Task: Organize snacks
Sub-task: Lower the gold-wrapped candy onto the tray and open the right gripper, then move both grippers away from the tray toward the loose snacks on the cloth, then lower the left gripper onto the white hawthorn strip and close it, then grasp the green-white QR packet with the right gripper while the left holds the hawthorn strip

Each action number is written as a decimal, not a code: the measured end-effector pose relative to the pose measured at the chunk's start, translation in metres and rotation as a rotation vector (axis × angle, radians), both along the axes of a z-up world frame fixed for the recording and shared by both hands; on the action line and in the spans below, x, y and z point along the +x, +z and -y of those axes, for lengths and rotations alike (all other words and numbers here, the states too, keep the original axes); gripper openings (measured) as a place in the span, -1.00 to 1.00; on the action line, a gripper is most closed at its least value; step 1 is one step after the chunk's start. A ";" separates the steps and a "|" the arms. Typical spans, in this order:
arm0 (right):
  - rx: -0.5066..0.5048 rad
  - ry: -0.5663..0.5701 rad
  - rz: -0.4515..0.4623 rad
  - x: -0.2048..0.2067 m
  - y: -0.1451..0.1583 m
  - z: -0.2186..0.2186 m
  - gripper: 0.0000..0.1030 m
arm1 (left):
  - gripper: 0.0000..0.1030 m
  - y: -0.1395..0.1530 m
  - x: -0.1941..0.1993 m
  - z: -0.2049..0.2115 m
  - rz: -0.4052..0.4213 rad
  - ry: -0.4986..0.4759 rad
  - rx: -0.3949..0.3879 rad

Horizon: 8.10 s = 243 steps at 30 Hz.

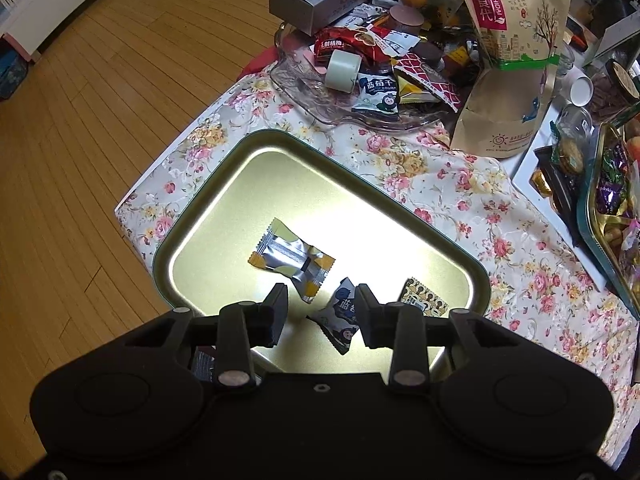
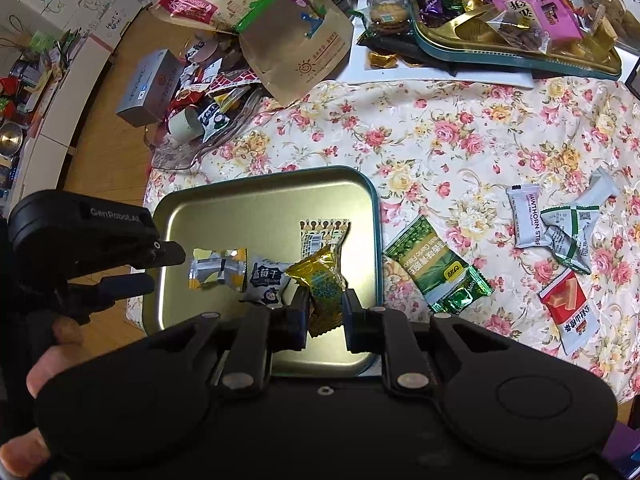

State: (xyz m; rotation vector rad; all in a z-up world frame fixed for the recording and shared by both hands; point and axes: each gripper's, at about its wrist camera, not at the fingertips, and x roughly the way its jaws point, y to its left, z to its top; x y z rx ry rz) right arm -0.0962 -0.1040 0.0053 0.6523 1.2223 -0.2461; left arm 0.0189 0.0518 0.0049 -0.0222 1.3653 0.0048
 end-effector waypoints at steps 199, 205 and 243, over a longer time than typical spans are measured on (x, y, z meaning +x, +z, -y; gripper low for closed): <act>0.014 -0.518 -0.145 -0.094 -0.086 0.194 -0.11 | -0.78 -0.052 -0.074 0.212 -0.131 -0.557 -0.087; 0.035 -0.509 -0.181 -0.080 -0.104 0.195 -0.04 | -0.78 -0.052 -0.071 0.217 -0.133 -0.585 -0.088; 0.030 -0.585 -0.112 -0.149 -0.021 0.226 -0.37 | -0.78 -0.098 -0.098 0.266 -0.201 -0.577 -0.163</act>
